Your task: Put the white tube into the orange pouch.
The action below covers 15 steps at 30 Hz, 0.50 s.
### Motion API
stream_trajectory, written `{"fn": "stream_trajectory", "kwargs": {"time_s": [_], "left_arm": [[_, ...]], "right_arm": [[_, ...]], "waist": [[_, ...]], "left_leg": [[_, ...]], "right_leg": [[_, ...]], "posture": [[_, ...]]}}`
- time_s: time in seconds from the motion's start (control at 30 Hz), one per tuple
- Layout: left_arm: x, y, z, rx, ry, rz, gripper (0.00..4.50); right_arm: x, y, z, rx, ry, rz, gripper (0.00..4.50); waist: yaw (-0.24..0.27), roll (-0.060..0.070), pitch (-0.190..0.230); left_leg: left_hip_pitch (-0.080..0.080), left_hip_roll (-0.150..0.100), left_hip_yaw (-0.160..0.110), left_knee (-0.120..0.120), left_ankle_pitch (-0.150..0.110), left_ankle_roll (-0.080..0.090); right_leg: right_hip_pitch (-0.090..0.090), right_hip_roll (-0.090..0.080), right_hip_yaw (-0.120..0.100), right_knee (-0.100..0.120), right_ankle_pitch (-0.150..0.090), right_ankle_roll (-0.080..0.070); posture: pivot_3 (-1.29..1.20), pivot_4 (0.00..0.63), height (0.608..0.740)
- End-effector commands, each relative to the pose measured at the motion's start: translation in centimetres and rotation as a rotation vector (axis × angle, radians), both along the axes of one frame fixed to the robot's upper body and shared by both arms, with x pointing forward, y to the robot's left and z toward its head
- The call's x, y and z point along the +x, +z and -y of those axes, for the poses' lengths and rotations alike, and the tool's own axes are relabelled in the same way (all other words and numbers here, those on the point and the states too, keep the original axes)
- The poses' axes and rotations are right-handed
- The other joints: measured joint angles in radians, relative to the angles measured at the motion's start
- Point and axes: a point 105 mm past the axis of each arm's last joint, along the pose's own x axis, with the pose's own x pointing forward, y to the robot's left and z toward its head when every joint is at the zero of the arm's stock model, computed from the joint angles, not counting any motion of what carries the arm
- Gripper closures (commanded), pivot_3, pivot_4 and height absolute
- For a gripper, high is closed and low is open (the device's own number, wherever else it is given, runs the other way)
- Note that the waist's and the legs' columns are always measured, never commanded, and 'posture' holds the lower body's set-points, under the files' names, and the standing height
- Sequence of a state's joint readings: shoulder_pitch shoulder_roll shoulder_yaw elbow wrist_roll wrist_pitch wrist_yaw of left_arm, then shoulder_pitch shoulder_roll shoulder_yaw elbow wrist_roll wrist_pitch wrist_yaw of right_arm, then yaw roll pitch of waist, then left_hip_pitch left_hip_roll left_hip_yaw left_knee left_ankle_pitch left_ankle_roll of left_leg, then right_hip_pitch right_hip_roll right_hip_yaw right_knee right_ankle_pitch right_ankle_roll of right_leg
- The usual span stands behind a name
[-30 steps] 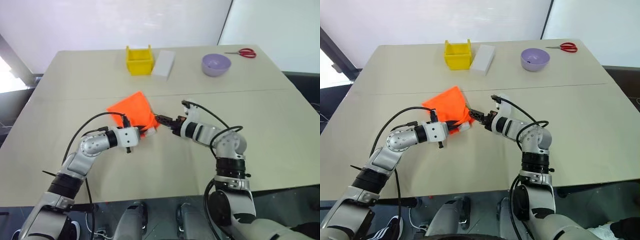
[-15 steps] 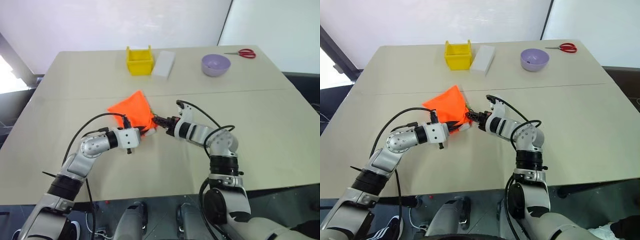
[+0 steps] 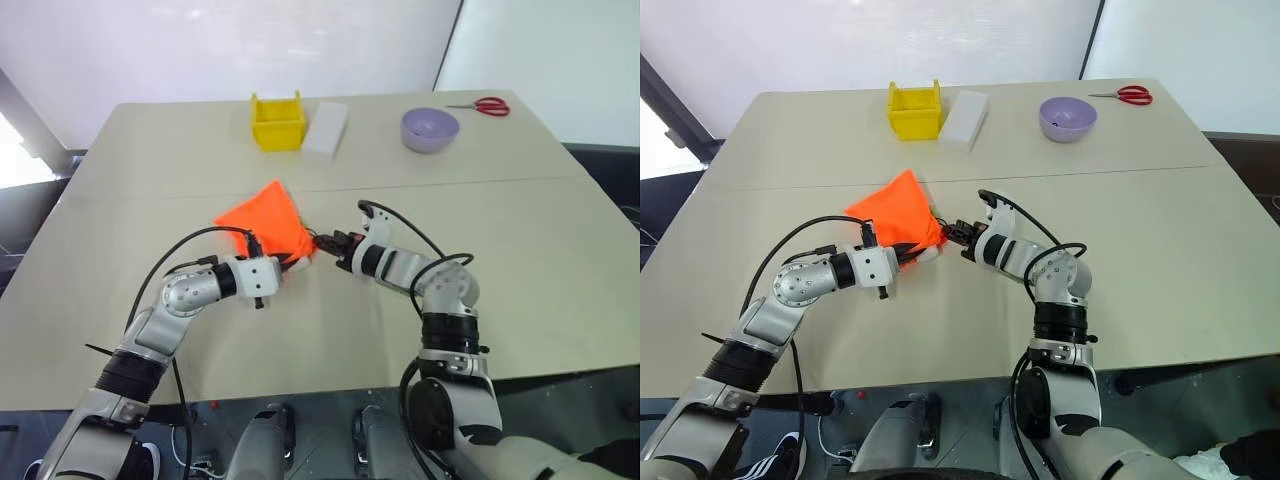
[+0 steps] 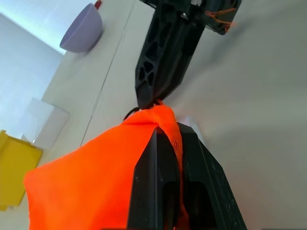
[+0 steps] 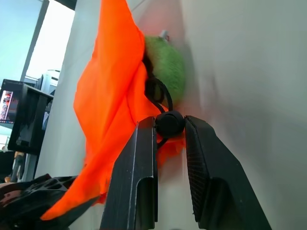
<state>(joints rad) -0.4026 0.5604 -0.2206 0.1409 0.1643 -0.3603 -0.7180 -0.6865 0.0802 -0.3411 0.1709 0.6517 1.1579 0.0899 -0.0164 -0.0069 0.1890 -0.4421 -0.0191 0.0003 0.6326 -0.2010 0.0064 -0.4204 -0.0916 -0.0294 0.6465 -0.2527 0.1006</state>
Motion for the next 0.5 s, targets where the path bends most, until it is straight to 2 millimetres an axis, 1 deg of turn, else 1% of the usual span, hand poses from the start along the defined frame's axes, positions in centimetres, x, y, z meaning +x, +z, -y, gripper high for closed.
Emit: {"fn": "stream_trajectory", "kwargs": {"time_s": [0.03, 0.17, 0.27, 0.37, 0.5], "left_arm": [[-0.4, 0.8, 0.4, -0.014, -0.02, 0.031, 4.5], [-0.5, 0.9, 0.5, -0.017, -0.025, 0.034, 4.5], [-0.7, 0.9, 0.7, -0.036, -0.031, 0.022, 4.5], [-1.1, 0.6, 1.0, -0.036, -0.054, 0.001, 4.5], [-2.2, 0.6, 1.9, -0.068, -0.123, -0.029, 4.5]], "right_arm": [[-0.1, 1.9, 0.4, 0.035, -0.01, 0.068, 4.25], [-0.4, 2.9, 2.3, 0.05, -0.048, 0.096, 4.25], [-1.2, 3.2, 3.8, 0.034, -0.071, 0.107, 4.25], [-2.2, 3.4, 4.5, 0.032, -0.07, 0.112, 4.25], [-3.4, 4.5, 5.0, 0.065, -0.058, 0.15, 4.25]], "waist": [[0.0, 0.0, 0.0], [0.003, 0.0, 0.0], [0.004, 0.0, 0.0], [0.003, 0.0, 0.0], [0.003, 0.0, 0.0]], "left_leg": [[0.0, 0.0, 0.0, 0.0, 0.0, 0.0], [0.0, 0.0, 0.0, 0.0, 0.0, 0.0], [0.0, 0.0, 0.0, 0.0, 0.0, 0.0], [-0.001, 0.0, 0.0, 0.0, 0.0, 0.0], [-0.001, 0.0, 0.0, 0.0, 0.0, 0.0]], "right_leg": [[0.0, 0.0, 0.0, 0.0, 0.0, 0.0], [0.0, 0.0, 0.0, 0.0, 0.0, 0.0], [0.0, -0.001, 0.0, 0.0, 0.0, 0.0], [0.0, -0.003, 0.0, -0.001, 0.0, 0.0], [-0.001, -0.004, 0.0, -0.001, 0.0, 0.0]], "posture": [[0.0, 0.15, 0.74], [0.0, 0.15, 0.74], [0.0, 0.15, 0.74], [0.0, 0.15, 0.74], [0.0, 0.15, 0.74]]}}
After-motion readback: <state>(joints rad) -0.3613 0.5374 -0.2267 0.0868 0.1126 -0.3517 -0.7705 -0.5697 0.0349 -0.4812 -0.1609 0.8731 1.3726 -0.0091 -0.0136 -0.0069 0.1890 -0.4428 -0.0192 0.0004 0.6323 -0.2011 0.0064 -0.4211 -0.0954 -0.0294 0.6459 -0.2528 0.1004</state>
